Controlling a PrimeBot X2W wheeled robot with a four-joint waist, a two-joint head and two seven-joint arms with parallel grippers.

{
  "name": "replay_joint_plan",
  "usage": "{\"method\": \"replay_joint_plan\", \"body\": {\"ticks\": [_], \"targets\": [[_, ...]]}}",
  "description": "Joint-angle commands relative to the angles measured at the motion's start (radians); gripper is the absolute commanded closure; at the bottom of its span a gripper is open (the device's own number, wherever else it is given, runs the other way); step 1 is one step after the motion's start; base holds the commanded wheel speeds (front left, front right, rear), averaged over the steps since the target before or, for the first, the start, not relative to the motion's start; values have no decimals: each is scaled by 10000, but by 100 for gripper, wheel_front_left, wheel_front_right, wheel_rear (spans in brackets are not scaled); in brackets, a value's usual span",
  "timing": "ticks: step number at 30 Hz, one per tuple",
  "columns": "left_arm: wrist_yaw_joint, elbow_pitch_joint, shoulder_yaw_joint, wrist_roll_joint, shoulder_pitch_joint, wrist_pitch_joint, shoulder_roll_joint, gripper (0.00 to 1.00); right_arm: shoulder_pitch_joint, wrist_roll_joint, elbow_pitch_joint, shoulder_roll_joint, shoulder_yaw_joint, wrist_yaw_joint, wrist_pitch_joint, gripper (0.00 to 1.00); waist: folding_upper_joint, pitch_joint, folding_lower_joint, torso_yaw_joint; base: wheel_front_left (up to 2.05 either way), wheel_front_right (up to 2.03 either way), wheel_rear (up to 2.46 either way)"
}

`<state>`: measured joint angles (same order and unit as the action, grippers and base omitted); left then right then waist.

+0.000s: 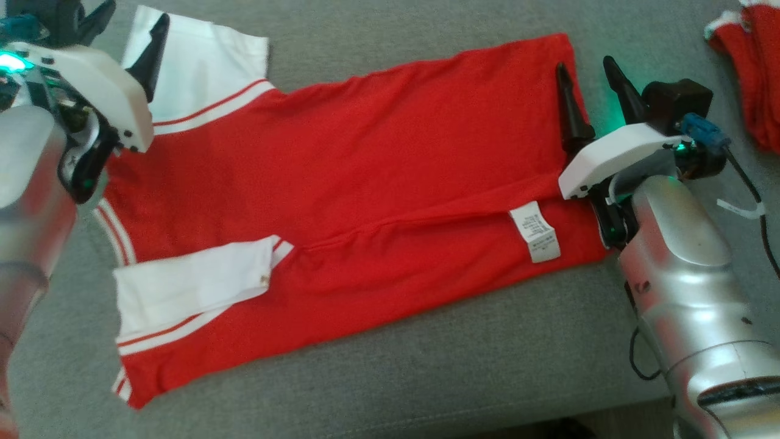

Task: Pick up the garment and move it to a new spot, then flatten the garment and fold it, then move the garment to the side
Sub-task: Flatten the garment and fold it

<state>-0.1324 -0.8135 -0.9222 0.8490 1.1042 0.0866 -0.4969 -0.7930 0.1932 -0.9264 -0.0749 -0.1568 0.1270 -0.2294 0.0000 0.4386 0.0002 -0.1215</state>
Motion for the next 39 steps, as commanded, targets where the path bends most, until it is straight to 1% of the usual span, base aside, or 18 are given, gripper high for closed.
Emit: {"method": "replay_joint_plan", "body": {"ticks": [1,8,12,16,19,20,21,22,27,34,39], "targets": [[18,26,201,118,609,-97,-536,0,-283,126,342,166,-244,37,-144,0,0,320,-2,-326,0,0,0],[18,-1088,34,536,861,-274,-715,0,-390,546,540,207,-710,37,-227,0,0,671,-2,-760,0,0,0],[18,-1701,-6,557,991,-467,-689,0,-403,689,634,213,-843,37,-255,0,0,772,-2,-836,0,0,0],[18,-1791,-127,860,961,-350,-573,0,-436,738,669,200,-919,37,-272,0,0,805,-2,-828,0,0,0],[18,-1589,-272,1279,841,18,-510,0,-516,764,671,199,-974,37,-277,0,0,846,-2,-779,0,0,0],[18,-1508,-345,1391,818,164,-522,31,-539,771,665,198,-994,37,-278,0,0,860,-2,-761,0,0,0],[18,-1408,-429,1480,804,280,-545,75,-561,778,651,197,-1014,37,-279,0,0,869,-2,-743,0,0,0],[18,-1333,-480,1567,806,326,-580,100,-584,778,630,190,-1046,37,-279,0,0,872,-2,-726,0,0,0],[18,-998,-748,1910,874,391,-641,100,-751,854,398,90,-1242,37,-67,0,0,894,-2,-593,0,0,0],[18,-820,-1122,1916,1218,-295,-584,100,-1239,1123,-205,-131,-1706,37,733,0,0,957,-2,-315,0,0,0],[18,-808,-1338,2018,1314,-554,-486,100,-1445,1519,-388,-164,-2003,37,1015,0,0,944,-2,-176,0,0,0]]}}
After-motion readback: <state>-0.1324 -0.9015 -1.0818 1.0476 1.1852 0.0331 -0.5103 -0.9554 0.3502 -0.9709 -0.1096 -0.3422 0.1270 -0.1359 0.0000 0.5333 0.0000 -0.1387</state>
